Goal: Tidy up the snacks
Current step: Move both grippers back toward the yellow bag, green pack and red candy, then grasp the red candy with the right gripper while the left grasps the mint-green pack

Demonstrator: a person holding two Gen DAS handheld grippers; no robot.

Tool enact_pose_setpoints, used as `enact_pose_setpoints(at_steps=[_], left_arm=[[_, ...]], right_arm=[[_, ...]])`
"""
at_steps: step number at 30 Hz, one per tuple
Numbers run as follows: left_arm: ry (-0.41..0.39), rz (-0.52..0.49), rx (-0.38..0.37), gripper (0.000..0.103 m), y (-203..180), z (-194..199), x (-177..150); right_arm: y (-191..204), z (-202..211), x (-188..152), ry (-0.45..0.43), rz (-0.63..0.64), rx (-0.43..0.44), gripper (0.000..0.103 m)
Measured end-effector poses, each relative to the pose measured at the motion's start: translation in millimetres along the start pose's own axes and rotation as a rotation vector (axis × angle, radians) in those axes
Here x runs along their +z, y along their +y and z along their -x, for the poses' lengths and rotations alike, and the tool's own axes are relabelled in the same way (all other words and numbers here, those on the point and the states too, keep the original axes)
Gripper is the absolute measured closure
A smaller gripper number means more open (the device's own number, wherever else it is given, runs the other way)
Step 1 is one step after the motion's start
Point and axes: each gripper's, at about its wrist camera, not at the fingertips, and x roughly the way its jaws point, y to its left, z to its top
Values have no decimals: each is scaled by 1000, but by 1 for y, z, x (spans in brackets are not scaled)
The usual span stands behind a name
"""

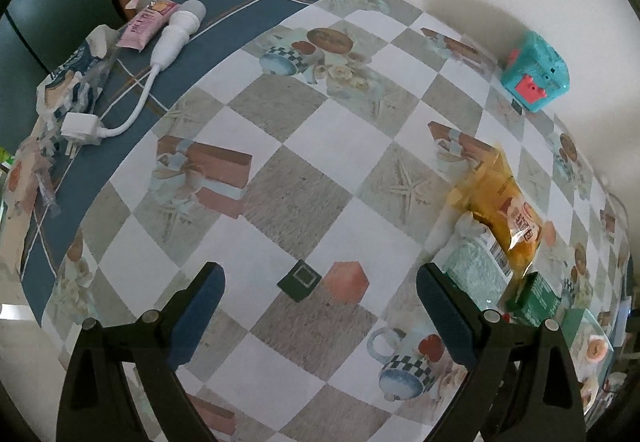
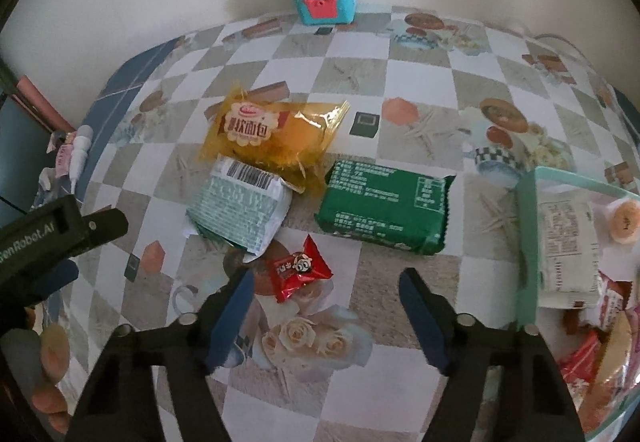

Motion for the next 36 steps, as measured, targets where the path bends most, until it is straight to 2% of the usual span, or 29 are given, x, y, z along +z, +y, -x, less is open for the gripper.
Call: enact_pose_setpoints(at_steps=[3,6,11,17,24,28,36], left_arm=[[6,-8,-5,6,-4,-4,1],[11,-16,-7,6,-8,-7,3],[21,-18,-11,6,-11,-13,5],[27,-22,-37,6,-15,-15,7],[31,-48,-83,6,-27,-14,7],[27,-70,-140,6,-37,-14,7],[24,-206,-196,6,-78,-15,1]], right_arm=[[2,-6,1,4,-6,10,31],[5,-12,2,9,-5,8,44],[10,-20,2,14,14,-3,51],[7,-20,3,14,11,-1,70],[-6,-19,6,21,-17,-4,74],[-19,-18,9,26,-38,-31,73],[-38,-17,11,30,-78,-30,73]])
